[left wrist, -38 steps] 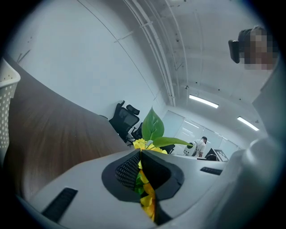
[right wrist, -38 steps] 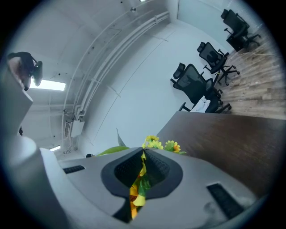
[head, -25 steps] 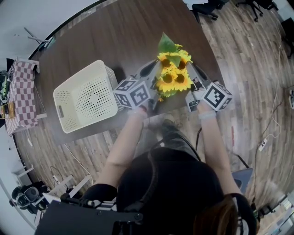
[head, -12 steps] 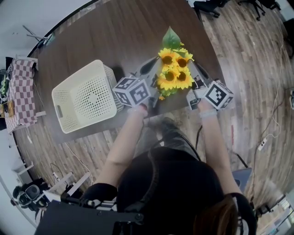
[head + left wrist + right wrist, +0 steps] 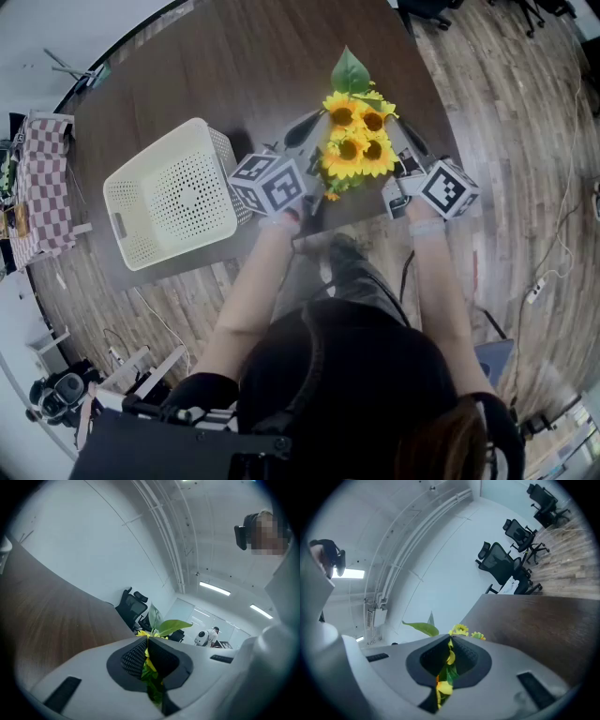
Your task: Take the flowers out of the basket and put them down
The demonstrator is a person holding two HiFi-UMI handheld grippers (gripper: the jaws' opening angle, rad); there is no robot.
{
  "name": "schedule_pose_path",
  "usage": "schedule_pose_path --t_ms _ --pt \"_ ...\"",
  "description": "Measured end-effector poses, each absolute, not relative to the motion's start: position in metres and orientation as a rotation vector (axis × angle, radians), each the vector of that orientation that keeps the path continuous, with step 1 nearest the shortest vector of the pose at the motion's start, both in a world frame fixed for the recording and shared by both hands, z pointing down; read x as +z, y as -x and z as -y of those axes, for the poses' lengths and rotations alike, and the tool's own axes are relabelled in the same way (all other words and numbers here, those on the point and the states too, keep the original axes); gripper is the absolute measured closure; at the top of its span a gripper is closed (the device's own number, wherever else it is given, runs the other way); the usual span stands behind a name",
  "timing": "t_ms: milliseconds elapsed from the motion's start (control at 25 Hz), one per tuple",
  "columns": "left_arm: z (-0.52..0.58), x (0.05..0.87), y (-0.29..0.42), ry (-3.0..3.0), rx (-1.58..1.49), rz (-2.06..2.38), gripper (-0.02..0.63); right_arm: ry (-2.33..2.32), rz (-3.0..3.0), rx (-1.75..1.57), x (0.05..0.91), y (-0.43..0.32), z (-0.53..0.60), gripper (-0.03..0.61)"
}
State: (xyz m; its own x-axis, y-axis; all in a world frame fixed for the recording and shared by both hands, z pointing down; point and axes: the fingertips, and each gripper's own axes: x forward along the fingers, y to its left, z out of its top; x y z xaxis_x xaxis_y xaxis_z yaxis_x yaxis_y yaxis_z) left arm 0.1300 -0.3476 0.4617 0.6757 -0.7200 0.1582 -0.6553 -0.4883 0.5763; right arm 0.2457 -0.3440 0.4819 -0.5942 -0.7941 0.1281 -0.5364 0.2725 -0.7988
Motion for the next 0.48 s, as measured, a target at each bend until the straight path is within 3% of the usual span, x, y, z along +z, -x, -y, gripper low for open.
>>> schedule_pose_path --t_ms 480 --pt "0.3453 0.4616 -0.1265 -2.263 -0.136 1.084 0.601 1.223 -2.225 -1.230 0.4804 -0.2466 0.3435 0.571"
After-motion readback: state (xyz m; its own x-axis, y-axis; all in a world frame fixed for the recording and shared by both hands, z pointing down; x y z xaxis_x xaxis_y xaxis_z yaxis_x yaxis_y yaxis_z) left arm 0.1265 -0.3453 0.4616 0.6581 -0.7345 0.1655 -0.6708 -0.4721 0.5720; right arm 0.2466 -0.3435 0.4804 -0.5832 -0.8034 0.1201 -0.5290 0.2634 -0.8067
